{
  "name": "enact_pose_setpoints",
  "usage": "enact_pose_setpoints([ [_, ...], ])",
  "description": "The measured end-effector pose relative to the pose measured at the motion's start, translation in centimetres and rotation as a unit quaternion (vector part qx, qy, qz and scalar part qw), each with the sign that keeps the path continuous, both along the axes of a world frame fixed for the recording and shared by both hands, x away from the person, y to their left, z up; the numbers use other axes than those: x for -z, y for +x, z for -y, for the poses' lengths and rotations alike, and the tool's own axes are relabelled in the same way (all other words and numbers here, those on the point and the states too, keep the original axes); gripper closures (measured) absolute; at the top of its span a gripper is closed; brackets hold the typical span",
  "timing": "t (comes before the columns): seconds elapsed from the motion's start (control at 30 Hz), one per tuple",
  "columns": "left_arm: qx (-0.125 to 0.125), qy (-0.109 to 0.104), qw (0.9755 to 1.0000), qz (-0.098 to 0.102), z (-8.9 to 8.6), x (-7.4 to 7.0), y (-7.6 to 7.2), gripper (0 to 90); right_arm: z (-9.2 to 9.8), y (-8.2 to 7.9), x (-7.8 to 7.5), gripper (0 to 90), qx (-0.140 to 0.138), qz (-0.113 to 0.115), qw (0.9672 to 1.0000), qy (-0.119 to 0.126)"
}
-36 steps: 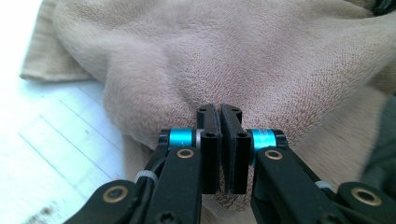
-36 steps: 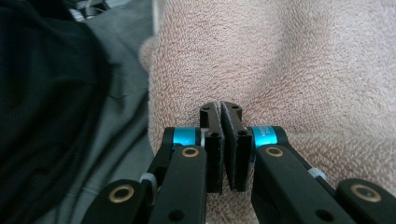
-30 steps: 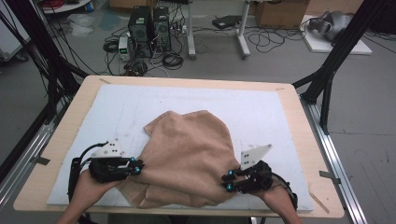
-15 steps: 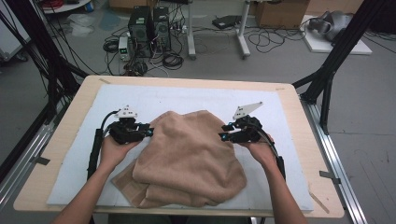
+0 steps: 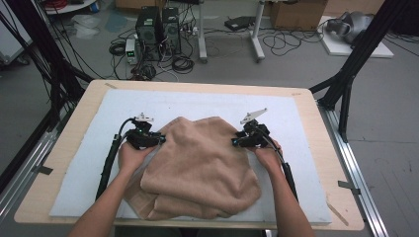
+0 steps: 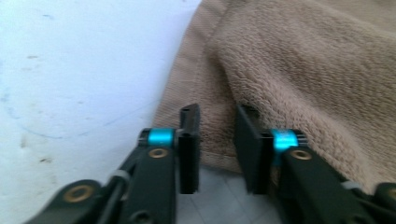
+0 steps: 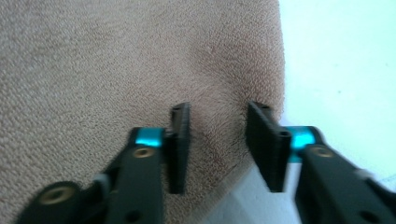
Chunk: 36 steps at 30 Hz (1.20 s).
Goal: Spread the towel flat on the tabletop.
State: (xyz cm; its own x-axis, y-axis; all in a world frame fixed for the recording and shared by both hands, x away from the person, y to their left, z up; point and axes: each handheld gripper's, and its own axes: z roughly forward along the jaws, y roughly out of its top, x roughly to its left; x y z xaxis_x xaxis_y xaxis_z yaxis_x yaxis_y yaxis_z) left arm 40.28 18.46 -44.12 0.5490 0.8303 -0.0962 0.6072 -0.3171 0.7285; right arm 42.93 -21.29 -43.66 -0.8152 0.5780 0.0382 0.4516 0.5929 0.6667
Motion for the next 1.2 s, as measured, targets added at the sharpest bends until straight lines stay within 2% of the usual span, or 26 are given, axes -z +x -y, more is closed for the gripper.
enact_pose_setpoints([
  [0.03,-0.003,-0.007,1.0,-0.002,0.0,0.0,0.0,83.1,-0.1,0.0,-0.1,79.0,-0.008,-0.005,1.0,0.002],
  [0.1,-0.005,-0.019,0.9997,-0.012,-0.3,0.0,0.2,87.4,-0.4,-0.2,-0.3,83.7,-0.02,-0.004,0.9998,-0.007],
  [0.2,0.0,-0.011,0.9999,-0.006,-0.4,-0.3,-0.1,88.3,-0.4,-0.7,-1.2,84.3,-0.032,-0.006,0.9995,0.006],
  [0.27,0.003,-0.016,0.9999,0.0,-0.7,-0.8,-0.3,88.4,0.0,-1.2,-2.1,84.3,-0.036,-0.003,0.9992,0.017],
  [0.33,0.003,-0.019,0.9997,0.015,-1.1,-1.7,-0.7,88.5,0.5,-1.7,-3.0,84.4,-0.042,-0.006,0.9988,0.026],
  [0.43,-0.007,-0.032,0.9992,0.025,-2.0,-2.7,-0.8,88.7,1.4,-2.3,-4.1,84.5,-0.044,-0.007,0.9983,0.037],
  [0.47,-0.01,-0.029,0.9992,0.025,-2.1,-3.0,-0.7,88.7,1.7,-2.4,-4.4,84.5,-0.044,-0.007,0.9982,0.039],
  [0.57,-0.021,-0.03,0.9985,0.04,-2.3,-3.9,-0.1,88.9,2.1,-2.0,-5.2,84.5,-0.039,-0.003,0.9981,0.047],
  [0.63,-0.025,-0.018,0.9982,0.051,-2.1,-4.6,0.6,88.9,2.2,-1.5,-5.9,84.6,-0.034,0.003,0.9985,0.043],
  [0.73,-0.037,-0.01,0.9968,0.07,-2.0,-6.2,2.2,88.9,2.0,-0.3,-7.4,85.0,-0.02,0.024,0.999,0.033],
  [0.77,-0.044,-0.004,0.9959,0.079,-1.9,-7.3,3.3,88.9,2.0,0.1,-8.0,85.1,-0.012,0.036,0.999,0.025],
  [0.8,-0.051,-0.007,0.9941,0.096,-1.8,-8.4,4.2,88.9,2.1,1.0,-9.1,85.1,0.009,0.053,0.9983,0.019],
  [0.83,-0.056,-0.002,0.9915,0.117,-1.7,-9.4,5.1,88.8,2.2,1.6,-10.1,84.5,0.03,0.074,0.9966,0.021],
  [0.87,-0.064,0.012,0.9891,0.132,-1.5,-10.3,5.8,88.5,2.4,2.2,-10.9,81.4,0.059,0.093,0.9937,0.022],
  [0.9,-0.074,0.015,0.9878,0.136,-1.5,-10.9,6.4,87.2,2.7,2.8,-11.5,75.2,0.077,0.103,0.9914,0.024],
  [0.93,-0.079,0.001,0.9891,0.125,-1.5,-11.0,6.8,77.8,2.9,3.3,-11.7,64.8,0.093,0.096,0.9907,0.021],
  [0.97,-0.073,-0.012,0.9904,0.117,-1.5,-10.8,6.9,73.0,3.1,3.6,-11.5,56.0,0.108,0.093,0.9895,0.024],
  [1.03,-0.049,-0.01,0.9939,0.098,-1.2,-10.0,6.6,69.4,3.3,3.9,-10.5,55.2,0.101,0.056,0.9923,0.045],
  [1.07,-0.032,0.001,0.9954,0.091,-0.9,-9.2,6.2,67.5,3.2,3.7,-10.1,54.5,0.095,0.052,0.9935,0.036],
  [1.1,-0.021,0.001,0.9961,0.085,-0.7,-8.6,5.8,65.9,3.0,3.2,-9.3,53.7,0.087,0.048,0.9949,0.016],
  [1.13,-0.011,-0.012,0.9971,0.075,-0.6,-7.8,5.2,65.3,2.9,2.8,-8.6,53.8,0.076,0.046,0.9959,0.022],
  [1.17,-0.005,-0.016,0.9974,0.071,-0.5,-7.4,4.8,63.9,2.9,2.3,-7.9,53.0,0.065,0.032,0.997,0.024],
  [1.2,0.004,-0.011,0.9977,0.067,-0.3,-6.9,4.2,63.4,2.9,1.9,-7.5,52.7,0.063,0.028,0.9974,0.022],
])
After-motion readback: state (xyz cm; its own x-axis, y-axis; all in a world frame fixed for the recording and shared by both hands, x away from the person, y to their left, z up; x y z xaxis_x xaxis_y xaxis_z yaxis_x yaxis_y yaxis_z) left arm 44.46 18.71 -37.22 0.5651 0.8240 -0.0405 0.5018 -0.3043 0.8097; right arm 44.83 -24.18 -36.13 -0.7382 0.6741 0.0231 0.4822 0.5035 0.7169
